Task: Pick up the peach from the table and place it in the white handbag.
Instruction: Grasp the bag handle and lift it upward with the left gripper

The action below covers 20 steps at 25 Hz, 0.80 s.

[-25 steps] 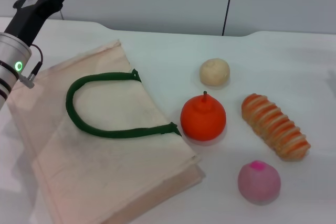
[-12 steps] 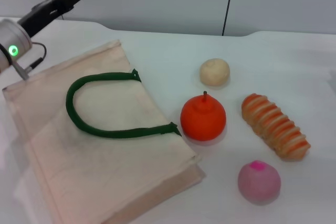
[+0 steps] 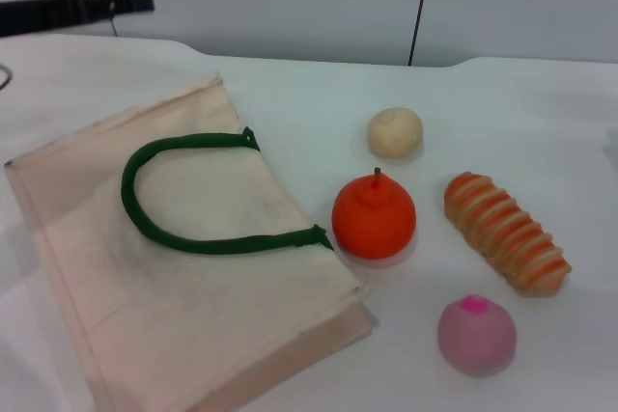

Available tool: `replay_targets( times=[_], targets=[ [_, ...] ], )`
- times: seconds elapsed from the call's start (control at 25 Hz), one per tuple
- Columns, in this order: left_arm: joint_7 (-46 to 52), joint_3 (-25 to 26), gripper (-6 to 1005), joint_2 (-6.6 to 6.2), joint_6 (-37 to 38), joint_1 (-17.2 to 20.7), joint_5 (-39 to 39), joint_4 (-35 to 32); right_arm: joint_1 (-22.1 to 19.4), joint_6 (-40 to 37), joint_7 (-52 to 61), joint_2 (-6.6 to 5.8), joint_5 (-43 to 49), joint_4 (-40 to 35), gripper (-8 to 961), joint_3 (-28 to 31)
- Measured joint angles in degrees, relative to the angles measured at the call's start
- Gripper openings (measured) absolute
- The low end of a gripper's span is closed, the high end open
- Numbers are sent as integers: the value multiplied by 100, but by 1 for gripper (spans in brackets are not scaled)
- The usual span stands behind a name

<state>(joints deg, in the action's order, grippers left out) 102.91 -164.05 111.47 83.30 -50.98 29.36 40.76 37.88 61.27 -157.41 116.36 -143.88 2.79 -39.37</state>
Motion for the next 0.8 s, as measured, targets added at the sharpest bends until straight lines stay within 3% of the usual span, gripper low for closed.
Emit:
replay_targets(
  times=[0.08, 0.2, 0.8],
  targets=[
    [450, -2, 839, -45, 652, -166, -928, 705, 0, -1, 0, -1, 1, -4, 875, 0],
    [556, -4, 835, -51, 870, -265, -1507, 938, 0, -2, 0, -7, 0, -9, 873, 0],
    [734, -4, 815, -68, 629, -420, -2865, 553, 40, 5, 0, -9, 0, -7, 866, 0]
  ],
)
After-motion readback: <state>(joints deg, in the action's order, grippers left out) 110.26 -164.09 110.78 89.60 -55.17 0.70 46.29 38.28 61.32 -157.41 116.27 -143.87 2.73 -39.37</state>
